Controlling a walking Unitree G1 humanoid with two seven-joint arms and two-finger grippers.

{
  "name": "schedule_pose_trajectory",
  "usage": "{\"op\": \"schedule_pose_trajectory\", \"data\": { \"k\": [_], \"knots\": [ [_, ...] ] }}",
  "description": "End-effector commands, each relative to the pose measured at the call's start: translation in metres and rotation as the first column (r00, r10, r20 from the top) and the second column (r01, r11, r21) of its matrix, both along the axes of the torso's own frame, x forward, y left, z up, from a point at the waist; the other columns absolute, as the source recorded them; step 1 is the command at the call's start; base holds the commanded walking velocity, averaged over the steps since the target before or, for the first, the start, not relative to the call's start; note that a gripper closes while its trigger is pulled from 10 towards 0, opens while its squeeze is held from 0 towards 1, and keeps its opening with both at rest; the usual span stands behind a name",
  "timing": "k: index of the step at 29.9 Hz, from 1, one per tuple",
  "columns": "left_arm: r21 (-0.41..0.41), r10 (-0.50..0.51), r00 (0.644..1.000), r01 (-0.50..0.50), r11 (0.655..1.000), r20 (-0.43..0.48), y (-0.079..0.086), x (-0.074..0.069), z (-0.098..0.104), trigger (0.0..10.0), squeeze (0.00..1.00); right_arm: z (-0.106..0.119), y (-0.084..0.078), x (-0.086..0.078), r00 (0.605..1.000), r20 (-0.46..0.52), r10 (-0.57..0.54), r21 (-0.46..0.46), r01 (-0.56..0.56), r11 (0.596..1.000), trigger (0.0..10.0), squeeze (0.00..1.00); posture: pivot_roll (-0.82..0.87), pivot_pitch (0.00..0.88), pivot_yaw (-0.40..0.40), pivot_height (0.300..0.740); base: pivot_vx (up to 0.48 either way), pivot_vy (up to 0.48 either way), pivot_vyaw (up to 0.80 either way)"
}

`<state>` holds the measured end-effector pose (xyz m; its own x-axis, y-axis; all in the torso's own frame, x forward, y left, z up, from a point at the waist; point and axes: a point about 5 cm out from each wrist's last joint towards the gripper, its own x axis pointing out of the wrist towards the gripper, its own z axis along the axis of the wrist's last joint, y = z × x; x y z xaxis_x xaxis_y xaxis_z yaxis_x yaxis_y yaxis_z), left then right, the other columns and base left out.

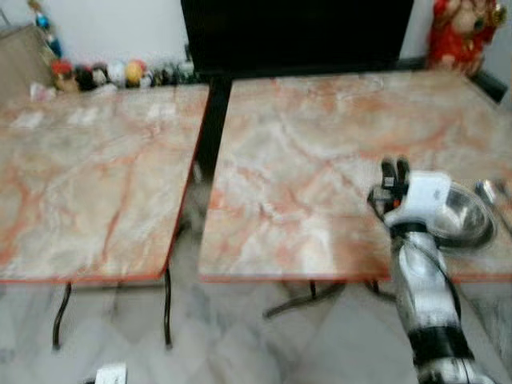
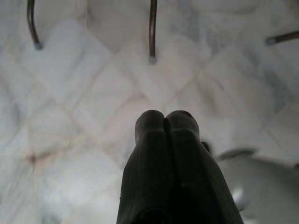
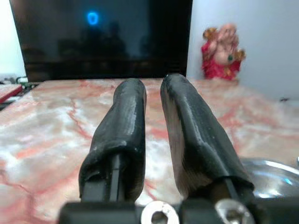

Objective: Setting the table

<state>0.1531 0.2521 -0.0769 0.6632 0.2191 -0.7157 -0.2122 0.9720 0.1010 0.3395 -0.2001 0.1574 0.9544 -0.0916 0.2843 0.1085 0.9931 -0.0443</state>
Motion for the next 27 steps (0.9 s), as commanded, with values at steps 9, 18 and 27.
{"op": "schedule_pose_trajectory", "data": {
  "k": [9,18,27],
  "knots": [
    [0.017,0.013,1.0,-0.012,1.0,-0.017,0.008,-0.006,0.0,10.0,0.0,0.006,0.019,0.004,0.998,0.016,0.063,0.004,-0.063,0.998,10.0,0.0,-0.01,0.0,0.021,0.74,0.0,0.48,0.0],
    [0.018,0.028,1.0,-0.028,0.999,-0.007,0.009,-0.005,0.001,10.0,0.0,0.007,0.021,0.006,0.998,0.017,0.067,0.02,-0.068,0.998,10.0,0.0,0.0,0.003,0.023,0.74,0.0,0.48,0.0],
    [0.023,0.038,0.999,-0.038,0.999,-0.006,0.012,-0.006,0.001,10.0,0.0,0.004,0.025,0.006,0.997,0.006,0.073,0.03,-0.073,0.997,10.0,0.0,0.01,0.018,0.027,0.74,0.0,0.48,0.0]
  ]
}}
